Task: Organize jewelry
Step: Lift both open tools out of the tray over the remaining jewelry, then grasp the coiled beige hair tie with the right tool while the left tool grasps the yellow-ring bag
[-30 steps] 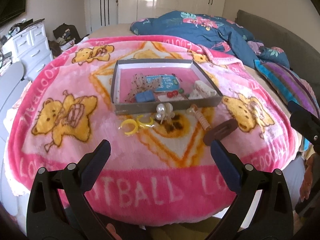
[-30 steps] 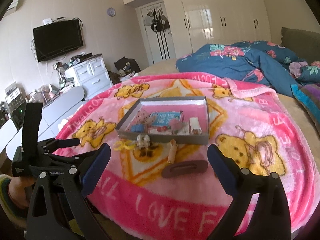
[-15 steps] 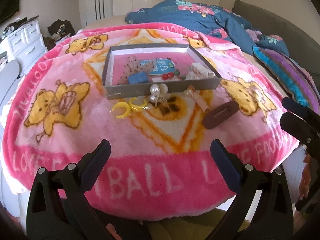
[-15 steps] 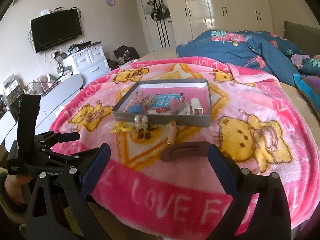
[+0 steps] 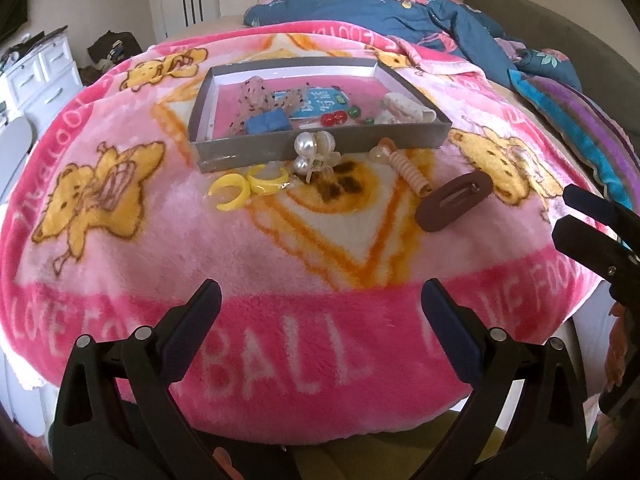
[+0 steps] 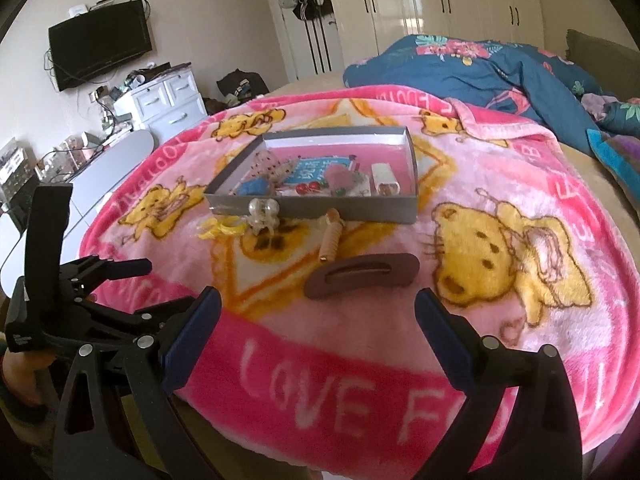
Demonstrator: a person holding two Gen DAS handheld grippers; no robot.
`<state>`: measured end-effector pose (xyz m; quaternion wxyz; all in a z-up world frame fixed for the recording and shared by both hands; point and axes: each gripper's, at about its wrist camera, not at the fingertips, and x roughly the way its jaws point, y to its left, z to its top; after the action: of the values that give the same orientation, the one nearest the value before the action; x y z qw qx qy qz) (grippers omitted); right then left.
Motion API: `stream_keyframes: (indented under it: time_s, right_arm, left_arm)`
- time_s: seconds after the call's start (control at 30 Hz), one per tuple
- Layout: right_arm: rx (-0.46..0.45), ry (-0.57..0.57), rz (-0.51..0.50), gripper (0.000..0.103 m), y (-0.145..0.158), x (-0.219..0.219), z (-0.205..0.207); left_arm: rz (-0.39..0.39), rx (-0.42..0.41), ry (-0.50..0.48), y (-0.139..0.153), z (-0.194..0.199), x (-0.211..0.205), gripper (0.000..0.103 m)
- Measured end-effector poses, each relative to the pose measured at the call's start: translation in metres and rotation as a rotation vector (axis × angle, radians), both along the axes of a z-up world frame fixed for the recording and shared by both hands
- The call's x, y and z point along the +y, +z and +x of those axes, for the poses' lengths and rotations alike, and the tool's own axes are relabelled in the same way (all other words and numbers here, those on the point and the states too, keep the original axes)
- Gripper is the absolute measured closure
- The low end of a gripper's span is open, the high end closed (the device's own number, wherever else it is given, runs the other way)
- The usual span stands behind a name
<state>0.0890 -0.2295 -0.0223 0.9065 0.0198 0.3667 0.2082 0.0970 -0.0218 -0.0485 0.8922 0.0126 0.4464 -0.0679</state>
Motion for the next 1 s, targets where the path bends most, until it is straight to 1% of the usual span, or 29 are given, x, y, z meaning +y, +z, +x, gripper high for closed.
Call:
stream_keyframes:
  time_s: [0.17,0.33,0.73,1.0]
  right_arm:
    - [0.026,-0.021,0.0,0.006,-0.01,-0.005,0.011]
    - [0.038,-0.03,0.003,0.006,-0.013,-0.006,0.022]
    - [0.053,-0.012,-0.012,0.006,-0.012,0.013,0.059]
    - [0.063,0.0,-0.016,0.006,-0.014,0.027,0.078]
  left_arm:
    - [0.004,0.018,0.025,-0.008,0.008,0.005,0.009]
    - [0.007,0.026,0.048,-0.012,0.02,0.013,0.009]
    - [0.026,0.029,0.115,-0.017,0.054,0.036,0.009]
    - [0.032,0.03,0.132,-0.018,0.074,0.043,0.009]
